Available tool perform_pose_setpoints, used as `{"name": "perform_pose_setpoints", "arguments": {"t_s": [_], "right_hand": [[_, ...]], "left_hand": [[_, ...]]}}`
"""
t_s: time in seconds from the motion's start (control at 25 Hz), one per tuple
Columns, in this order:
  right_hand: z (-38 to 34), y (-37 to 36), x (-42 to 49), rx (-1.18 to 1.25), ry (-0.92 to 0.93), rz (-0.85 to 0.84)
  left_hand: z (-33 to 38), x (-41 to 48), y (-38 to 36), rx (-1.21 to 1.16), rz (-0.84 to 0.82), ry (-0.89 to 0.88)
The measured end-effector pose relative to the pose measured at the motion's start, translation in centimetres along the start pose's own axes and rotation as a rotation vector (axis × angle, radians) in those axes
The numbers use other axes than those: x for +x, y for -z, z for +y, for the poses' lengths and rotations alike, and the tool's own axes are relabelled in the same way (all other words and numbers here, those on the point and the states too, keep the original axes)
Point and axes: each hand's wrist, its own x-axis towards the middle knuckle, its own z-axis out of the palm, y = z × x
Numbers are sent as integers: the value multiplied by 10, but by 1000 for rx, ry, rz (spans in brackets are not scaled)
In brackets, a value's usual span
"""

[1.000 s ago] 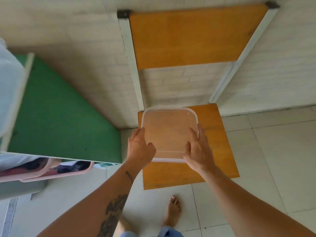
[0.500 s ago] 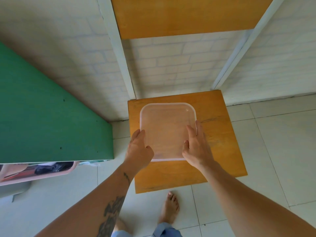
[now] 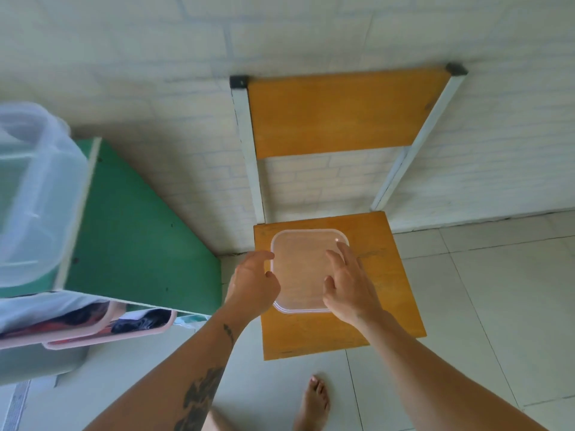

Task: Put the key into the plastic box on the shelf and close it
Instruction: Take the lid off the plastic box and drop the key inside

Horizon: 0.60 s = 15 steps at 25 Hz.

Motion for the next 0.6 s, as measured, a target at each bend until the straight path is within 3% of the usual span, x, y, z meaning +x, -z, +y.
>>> {"name": "perform_pose_setpoints", "arguments": {"t_s": [0.32, 0.6], "right_hand": [[-93, 110, -40, 188, 186, -20], [-195, 146, -38, 302, 317, -35]], "left_hand": [[62, -87, 117, -162, 140, -61], [60, -146, 205, -230, 386, -119]]}}
